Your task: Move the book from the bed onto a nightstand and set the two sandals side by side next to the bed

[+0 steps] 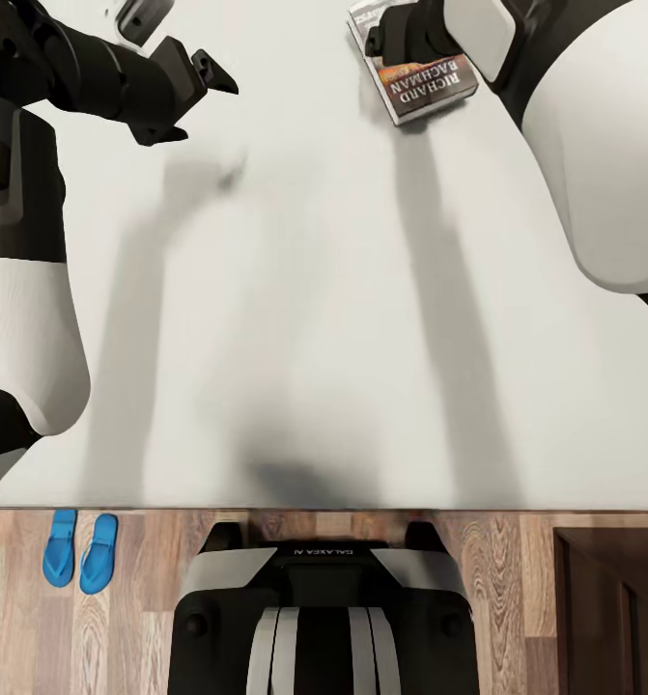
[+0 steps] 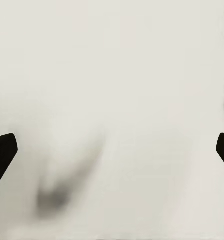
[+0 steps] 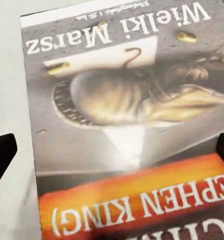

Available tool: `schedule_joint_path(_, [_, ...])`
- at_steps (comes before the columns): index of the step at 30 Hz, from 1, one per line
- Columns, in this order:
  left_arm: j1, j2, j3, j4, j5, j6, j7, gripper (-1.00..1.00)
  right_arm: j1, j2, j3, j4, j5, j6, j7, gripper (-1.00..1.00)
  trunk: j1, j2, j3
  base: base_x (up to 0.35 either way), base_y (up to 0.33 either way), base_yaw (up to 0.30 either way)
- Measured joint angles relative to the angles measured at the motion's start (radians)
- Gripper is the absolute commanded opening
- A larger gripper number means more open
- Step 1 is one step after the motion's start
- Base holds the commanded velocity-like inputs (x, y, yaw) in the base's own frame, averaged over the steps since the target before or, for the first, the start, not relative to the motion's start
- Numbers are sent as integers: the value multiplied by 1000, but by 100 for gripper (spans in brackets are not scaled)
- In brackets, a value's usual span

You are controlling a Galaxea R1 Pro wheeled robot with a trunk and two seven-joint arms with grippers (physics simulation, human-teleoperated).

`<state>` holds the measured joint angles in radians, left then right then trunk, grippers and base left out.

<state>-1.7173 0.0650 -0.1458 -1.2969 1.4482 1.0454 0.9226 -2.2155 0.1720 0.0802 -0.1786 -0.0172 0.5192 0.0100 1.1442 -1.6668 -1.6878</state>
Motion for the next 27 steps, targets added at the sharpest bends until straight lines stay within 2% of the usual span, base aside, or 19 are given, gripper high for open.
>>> schedule_joint_path(9, [0, 0, 0, 0, 0, 0, 0, 100, -2, -1, 0, 0, 5, 1, 54, 100, 0, 0, 0, -216, 0, 0])
schedule_joint_path(27, [0, 0, 0, 0, 0, 0, 0, 100, -21, -3, -6, 15, -2, 1, 69, 100, 0, 0, 0, -21, 0, 0])
